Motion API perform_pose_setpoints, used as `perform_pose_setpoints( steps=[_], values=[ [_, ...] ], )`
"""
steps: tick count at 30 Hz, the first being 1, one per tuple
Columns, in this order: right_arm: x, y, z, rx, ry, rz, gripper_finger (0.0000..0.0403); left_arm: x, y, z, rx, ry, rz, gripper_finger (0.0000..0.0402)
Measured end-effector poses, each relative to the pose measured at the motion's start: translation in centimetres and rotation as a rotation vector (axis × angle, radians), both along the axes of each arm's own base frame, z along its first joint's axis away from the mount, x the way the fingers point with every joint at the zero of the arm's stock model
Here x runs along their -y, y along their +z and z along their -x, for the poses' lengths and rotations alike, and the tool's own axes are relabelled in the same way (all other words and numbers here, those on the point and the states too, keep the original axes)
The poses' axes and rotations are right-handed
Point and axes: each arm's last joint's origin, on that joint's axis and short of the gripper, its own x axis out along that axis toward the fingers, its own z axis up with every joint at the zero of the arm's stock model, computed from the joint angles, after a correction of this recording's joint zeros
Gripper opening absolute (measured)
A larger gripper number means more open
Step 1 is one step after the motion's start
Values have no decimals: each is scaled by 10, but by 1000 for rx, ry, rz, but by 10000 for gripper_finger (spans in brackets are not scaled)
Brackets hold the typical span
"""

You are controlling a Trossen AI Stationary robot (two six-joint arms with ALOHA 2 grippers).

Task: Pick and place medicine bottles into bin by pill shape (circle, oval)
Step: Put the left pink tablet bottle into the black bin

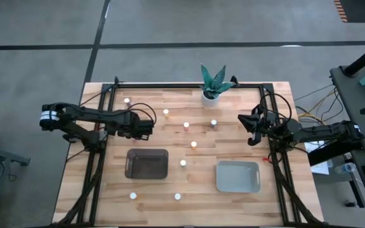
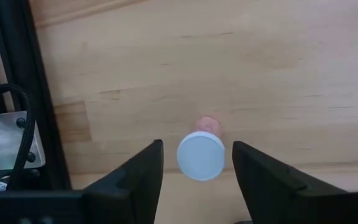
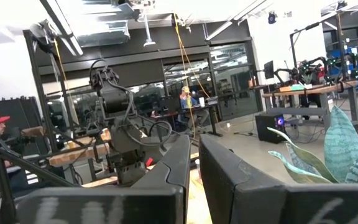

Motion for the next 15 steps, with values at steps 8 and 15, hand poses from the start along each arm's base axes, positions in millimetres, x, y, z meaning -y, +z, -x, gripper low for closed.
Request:
perform_pose_setpoints(
  steps=[8,15],
  values=[
    [0,0,0,0,0,0,27,0,-1,-2,15,0,-5,127],
    [0,0,0,-2,-2,5,27,0,-1,-2,14,1,-8,104]
  ],
)
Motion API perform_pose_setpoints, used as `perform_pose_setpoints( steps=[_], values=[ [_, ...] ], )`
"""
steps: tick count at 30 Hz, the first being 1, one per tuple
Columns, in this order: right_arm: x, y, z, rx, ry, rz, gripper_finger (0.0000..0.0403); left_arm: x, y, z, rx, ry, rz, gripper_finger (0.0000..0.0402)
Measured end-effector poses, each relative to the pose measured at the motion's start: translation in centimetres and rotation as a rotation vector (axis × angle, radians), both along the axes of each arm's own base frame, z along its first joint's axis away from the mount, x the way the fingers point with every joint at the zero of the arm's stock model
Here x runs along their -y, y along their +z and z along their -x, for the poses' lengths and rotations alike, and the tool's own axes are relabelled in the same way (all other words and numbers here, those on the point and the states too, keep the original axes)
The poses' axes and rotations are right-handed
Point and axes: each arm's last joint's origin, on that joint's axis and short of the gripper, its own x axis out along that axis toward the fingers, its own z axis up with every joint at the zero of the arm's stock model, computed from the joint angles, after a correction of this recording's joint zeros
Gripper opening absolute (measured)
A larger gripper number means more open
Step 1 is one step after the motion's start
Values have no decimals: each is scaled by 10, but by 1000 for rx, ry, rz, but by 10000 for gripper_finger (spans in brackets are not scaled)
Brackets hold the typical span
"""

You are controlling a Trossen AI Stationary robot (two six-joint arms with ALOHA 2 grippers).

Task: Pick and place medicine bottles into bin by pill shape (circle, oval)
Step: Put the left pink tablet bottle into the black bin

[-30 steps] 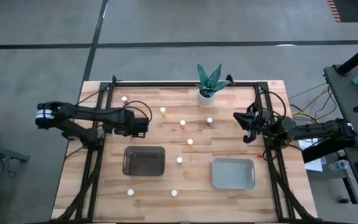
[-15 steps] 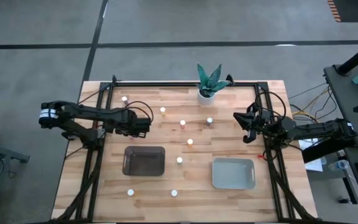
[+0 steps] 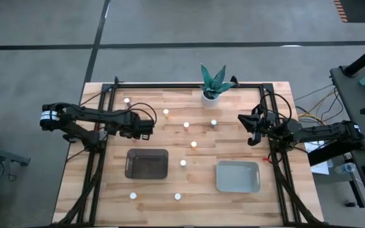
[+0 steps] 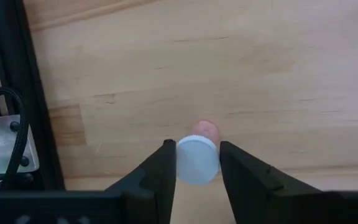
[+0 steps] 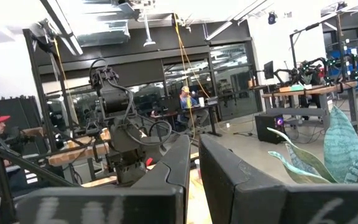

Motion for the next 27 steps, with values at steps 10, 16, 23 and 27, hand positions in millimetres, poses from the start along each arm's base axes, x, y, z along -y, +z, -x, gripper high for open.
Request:
perform_pose_setpoints(
  steps=[10,16,23,27],
  values=[
    [0,0,0,-1,0,2,27,0,0,0,-1,0,-4,102],
    [0,0,0,-1,-1,2,27,0,0,0,5,0,-5,103],
    [0,0,0,-1,-1,2,27,0,-1,-1,11,0,-5,136],
    [0,0,0,-3,-3,8,27,0,-1,-1,14,2,-5,168]
  ],
)
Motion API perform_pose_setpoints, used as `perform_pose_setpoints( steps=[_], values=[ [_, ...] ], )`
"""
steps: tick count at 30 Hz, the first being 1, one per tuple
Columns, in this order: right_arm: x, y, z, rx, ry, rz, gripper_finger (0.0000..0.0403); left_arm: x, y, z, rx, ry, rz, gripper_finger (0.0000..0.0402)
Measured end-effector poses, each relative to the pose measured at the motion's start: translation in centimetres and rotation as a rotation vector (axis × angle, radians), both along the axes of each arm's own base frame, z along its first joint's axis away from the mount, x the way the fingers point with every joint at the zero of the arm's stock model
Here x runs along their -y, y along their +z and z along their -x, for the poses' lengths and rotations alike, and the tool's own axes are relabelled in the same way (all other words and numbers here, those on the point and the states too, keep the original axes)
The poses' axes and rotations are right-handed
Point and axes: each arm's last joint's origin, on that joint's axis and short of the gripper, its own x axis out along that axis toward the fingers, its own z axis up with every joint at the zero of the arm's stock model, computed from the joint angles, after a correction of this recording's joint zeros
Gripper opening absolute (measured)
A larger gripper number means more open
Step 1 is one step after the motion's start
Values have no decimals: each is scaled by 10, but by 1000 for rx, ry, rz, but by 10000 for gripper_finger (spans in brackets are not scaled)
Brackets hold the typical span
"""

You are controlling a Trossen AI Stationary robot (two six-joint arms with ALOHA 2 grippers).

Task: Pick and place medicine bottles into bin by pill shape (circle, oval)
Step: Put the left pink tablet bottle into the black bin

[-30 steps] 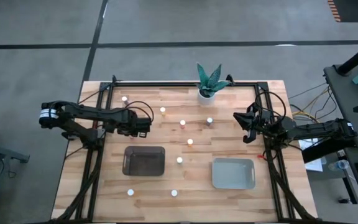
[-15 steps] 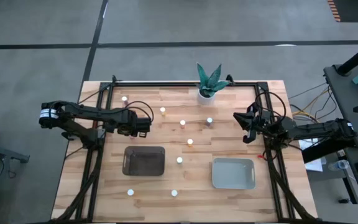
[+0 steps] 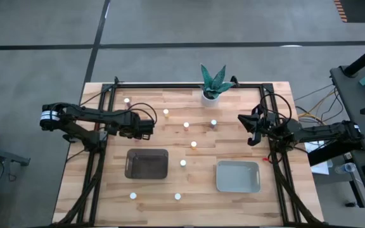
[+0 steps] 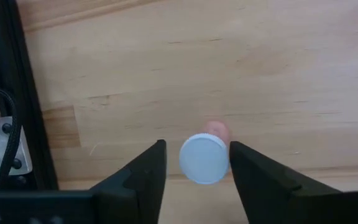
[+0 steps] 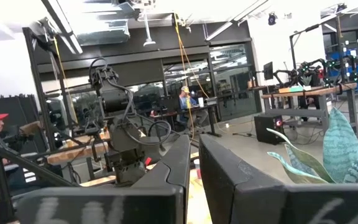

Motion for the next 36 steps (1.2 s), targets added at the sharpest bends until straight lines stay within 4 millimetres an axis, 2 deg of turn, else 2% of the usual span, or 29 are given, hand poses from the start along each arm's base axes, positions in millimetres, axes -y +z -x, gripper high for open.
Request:
perform_pose_setpoints(
  steps=[4,12,22,25,30,36],
  values=[
    [0,0,0,0,0,1,27,0,-1,-2,12,0,-1,183],
    [0,0,0,-2,-1,4,27,-1,-10,-6,-38,-14,8,179],
    [0,0,0,-5,-2,7,27,-1,-23,-13,-83,-53,36,95],
    [0,0,0,-5,-3,8,27,-1,-23,-13,-87,-53,36,83],
    [0,0,0,-7,-3,9,27,-1,-13,-14,-64,-93,36,94],
    [0,-1,0,-10,-3,10,27,-1,17,-18,-8,-195,29,90]
  ],
)
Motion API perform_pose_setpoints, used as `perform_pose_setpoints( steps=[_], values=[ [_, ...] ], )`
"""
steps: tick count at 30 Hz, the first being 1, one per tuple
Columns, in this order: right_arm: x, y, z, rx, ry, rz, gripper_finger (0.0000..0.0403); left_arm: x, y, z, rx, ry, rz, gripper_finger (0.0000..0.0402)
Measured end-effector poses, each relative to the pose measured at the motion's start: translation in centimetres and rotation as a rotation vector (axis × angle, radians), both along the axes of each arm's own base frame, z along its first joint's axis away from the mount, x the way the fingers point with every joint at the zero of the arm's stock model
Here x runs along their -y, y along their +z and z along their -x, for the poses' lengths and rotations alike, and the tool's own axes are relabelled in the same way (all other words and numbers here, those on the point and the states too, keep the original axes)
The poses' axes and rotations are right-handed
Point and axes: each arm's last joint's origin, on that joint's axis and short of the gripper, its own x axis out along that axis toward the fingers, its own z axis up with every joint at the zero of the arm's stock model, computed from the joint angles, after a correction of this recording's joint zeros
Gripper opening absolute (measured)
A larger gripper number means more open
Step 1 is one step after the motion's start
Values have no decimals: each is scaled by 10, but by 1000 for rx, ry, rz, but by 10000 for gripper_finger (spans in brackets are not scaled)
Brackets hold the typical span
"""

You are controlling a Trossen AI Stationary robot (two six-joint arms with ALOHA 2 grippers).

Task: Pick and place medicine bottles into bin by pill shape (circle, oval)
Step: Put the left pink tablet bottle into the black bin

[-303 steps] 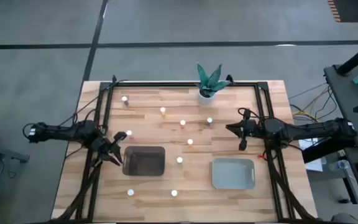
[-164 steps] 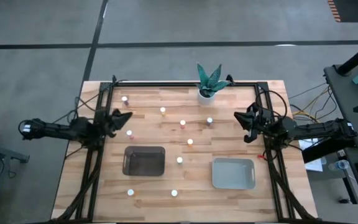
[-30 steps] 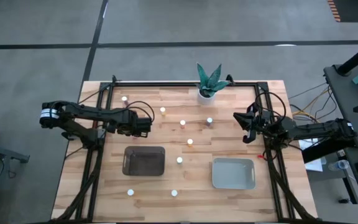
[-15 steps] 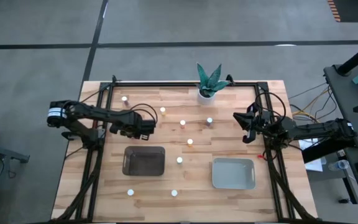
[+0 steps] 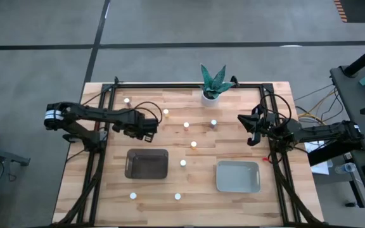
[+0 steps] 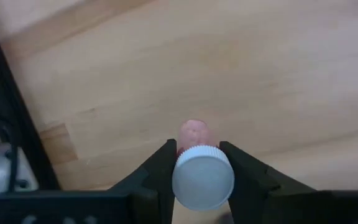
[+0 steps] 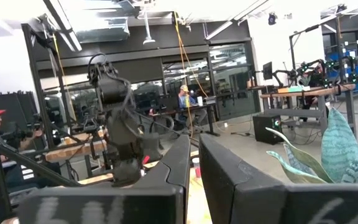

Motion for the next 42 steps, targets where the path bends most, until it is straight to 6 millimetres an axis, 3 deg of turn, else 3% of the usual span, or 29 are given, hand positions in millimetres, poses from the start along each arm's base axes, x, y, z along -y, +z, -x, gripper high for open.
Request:
perform_pose_setpoints(
  steps=[9,16,23,28,34,42],
  values=[
    [0,0,0,-1,-1,0,27,8,63,-19,184,-306,84,86],
    [0,0,0,-1,-1,1,27,51,87,-26,274,-533,140,85],
    [0,0,0,-1,0,0,27,110,79,-17,297,-666,174,85],
    [0,0,0,0,1,-2,27,136,73,-9,292,-688,98,85],
    [0,0,0,4,5,-15,27,138,63,-10,256,-694,48,84],
    [0,0,0,0,1,-3,27,127,29,-14,125,-651,36,84]
  ],
)
